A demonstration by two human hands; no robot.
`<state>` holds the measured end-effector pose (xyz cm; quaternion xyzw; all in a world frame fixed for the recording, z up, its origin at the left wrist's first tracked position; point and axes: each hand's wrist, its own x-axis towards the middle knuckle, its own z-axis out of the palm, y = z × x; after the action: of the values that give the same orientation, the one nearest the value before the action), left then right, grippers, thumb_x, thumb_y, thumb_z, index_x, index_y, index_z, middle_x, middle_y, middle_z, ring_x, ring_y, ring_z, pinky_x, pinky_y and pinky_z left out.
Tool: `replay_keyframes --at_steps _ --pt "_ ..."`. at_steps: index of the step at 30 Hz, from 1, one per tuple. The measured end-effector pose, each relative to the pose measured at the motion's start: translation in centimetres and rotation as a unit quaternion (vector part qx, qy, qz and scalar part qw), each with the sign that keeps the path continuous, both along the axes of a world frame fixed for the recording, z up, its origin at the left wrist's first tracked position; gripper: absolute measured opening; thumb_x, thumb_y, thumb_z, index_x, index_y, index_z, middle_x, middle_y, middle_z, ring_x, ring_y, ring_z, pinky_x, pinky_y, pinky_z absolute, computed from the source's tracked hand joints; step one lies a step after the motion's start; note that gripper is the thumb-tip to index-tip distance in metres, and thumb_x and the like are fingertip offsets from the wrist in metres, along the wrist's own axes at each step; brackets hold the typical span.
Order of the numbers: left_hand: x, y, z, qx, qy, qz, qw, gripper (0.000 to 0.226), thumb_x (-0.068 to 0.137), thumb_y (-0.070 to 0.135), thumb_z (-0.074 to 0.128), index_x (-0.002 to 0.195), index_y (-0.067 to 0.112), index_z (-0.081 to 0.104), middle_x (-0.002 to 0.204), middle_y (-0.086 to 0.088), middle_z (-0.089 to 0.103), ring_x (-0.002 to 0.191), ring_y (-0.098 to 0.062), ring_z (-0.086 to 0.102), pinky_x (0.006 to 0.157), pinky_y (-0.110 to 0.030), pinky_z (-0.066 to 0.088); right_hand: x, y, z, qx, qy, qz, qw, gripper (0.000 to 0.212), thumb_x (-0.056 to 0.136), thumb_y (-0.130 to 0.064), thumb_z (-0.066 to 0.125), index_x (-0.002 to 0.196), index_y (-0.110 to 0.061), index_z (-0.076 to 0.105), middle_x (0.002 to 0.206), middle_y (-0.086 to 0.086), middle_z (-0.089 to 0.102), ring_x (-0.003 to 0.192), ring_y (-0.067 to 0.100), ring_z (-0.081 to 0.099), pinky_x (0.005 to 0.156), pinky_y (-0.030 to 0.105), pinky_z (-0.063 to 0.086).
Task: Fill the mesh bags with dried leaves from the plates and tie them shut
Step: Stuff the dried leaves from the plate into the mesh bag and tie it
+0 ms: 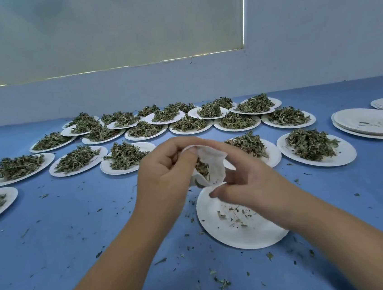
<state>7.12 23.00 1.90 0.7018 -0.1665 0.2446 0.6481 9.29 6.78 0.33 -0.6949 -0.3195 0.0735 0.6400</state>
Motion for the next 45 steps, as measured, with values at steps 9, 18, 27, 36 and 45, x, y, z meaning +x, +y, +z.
replay_keyframes --at_steps 9,18,27,36,45 --pt "0.2 -0.7 -1.6 0.068 0.017 -0.053 0.996 0.024 0.08 0.042 0.061 0.099 0.029 0.07 0.068 0.008 0.065 0.054 -0.006 0.056 0.05 -0.017 0.044 0.7 0.0 -1.0 -0.041 -0.051 -0.146 0.987 0.014 0.08 -0.024 0.072 0.086 -0.036 0.073 0.088 -0.007 0.063 0.079 0.008 0.06 0.076 0.037 0.053" --pt "1.6 1.1 -2.5 0.257 -0.048 0.079 0.962 0.058 0.072 0.075 0.059 0.123 0.051 0.047 0.097 0.024 0.046 0.077 -0.003 0.048 0.064 -0.007 0.038 0.7 -0.5 -0.5 -0.017 -0.011 -0.201 0.979 0.013 0.088 -0.025 0.063 0.08 -0.025 0.073 0.08 0.004 0.069 0.077 0.021 0.066 0.071 0.038 0.058" --pt "0.6 5.3 -2.9 0.384 0.039 0.124 0.914 0.062 0.064 0.073 0.059 0.118 0.056 0.033 0.107 0.033 0.033 0.093 0.007 0.045 0.068 -0.014 0.037 -0.4 1.9 0.9 0.066 0.098 -0.111 0.987 0.021 0.091 -0.01 0.06 0.082 -0.017 0.078 0.082 0.012 0.073 0.07 0.017 0.067 0.064 0.024 0.053" --pt "-6.3 16.3 -2.5 0.412 0.113 0.164 0.889 0.049 0.069 0.074 0.056 0.106 0.067 0.025 0.108 0.041 0.031 0.1 0.015 0.04 0.072 -0.009 0.036 -2.0 12.2 2.6 0.037 0.123 0.036 0.991 0.016 0.091 -0.013 0.062 0.089 -0.009 0.077 0.089 0.017 0.073 0.075 0.024 0.067 0.069 0.03 0.054" --pt "-14.6 29.9 -1.8 0.294 0.127 0.316 0.893 0.034 0.075 0.05 0.066 0.1 0.062 0.046 0.101 0.03 0.05 0.099 0.007 0.049 0.076 -0.008 0.039 -5.9 30.8 3.2 0.077 0.182 0.157 0.968 0.02 0.092 -0.014 0.061 0.081 -0.008 0.076 0.081 0.013 0.072 0.071 0.018 0.066 0.067 0.027 0.054"
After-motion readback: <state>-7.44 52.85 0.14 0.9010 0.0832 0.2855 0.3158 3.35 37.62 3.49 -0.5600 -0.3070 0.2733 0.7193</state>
